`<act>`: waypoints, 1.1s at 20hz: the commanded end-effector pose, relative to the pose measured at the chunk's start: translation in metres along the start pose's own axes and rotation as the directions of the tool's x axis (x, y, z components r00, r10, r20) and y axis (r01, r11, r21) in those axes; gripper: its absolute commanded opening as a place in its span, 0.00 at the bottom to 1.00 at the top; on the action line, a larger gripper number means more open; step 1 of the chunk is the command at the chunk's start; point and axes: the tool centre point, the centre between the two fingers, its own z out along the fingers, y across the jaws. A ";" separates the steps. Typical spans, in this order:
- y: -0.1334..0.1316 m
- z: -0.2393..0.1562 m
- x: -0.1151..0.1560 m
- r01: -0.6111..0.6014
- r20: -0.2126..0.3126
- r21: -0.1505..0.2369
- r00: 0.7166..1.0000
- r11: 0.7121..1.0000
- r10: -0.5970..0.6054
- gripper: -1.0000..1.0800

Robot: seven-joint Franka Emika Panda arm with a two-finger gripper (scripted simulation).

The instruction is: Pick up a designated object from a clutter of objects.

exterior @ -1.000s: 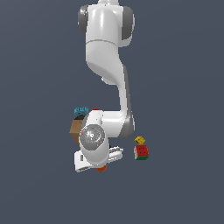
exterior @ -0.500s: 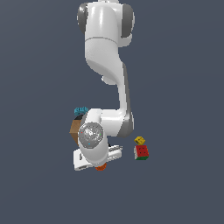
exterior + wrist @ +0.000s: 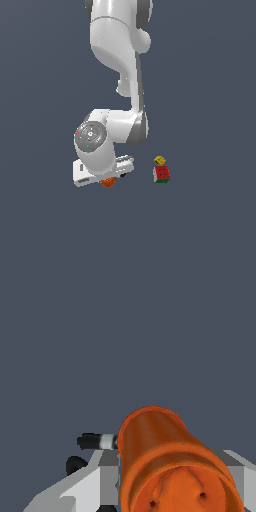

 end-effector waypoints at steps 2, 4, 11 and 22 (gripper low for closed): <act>0.011 -0.032 -0.014 -0.001 -0.002 -0.001 1.000 1.000 0.001 0.00; 0.018 -0.053 -0.023 -0.001 -0.002 -0.001 1.000 1.000 0.001 0.00; 0.044 -0.129 -0.057 -0.001 -0.003 0.000 1.000 1.000 0.001 0.00; 0.084 -0.246 -0.107 -0.001 -0.003 0.000 1.000 1.000 0.001 0.00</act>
